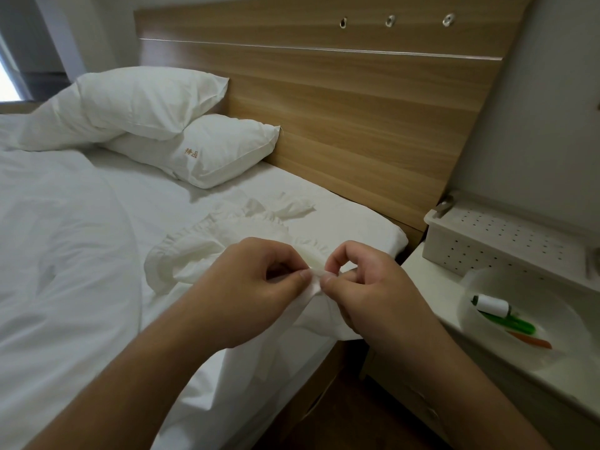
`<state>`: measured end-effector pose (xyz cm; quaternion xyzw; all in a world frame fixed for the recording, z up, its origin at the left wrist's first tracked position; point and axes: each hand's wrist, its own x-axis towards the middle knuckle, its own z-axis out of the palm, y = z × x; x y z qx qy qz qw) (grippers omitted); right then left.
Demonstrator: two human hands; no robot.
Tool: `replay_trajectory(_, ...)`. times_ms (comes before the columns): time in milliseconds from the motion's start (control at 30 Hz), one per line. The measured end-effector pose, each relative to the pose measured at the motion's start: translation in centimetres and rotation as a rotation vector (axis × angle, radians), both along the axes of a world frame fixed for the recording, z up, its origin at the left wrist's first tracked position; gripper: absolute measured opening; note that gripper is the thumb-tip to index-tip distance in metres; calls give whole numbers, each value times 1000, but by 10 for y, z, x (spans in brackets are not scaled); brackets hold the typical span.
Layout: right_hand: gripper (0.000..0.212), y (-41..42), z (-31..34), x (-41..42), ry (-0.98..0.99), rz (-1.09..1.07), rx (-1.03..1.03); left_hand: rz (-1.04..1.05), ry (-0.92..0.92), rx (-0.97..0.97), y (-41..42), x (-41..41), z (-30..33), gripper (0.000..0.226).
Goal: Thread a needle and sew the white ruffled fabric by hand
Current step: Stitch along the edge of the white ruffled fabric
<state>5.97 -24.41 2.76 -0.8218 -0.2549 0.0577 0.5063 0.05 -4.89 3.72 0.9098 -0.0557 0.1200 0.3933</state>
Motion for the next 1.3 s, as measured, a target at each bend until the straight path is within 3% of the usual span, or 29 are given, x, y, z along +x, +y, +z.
replay_trajectory(667, 15, 3, 0, -6, -99, -42, -77, 13, -22, 113, -8, -5, 5, 15)
replay_trajectory(833, 4, 2, -1, -3, -13, -13, -52, -2, -33, 103, -8, -4, 5, 15)
replay_trajectory(1000, 14, -2, 0, 3, 37, 26, 9, 11, -27, 71, -5, -4, 5, 15)
replay_trajectory(1300, 12, -8, 5, 9, 246, 151, 195, 45, -20, 20, -3, -4, 4, 14)
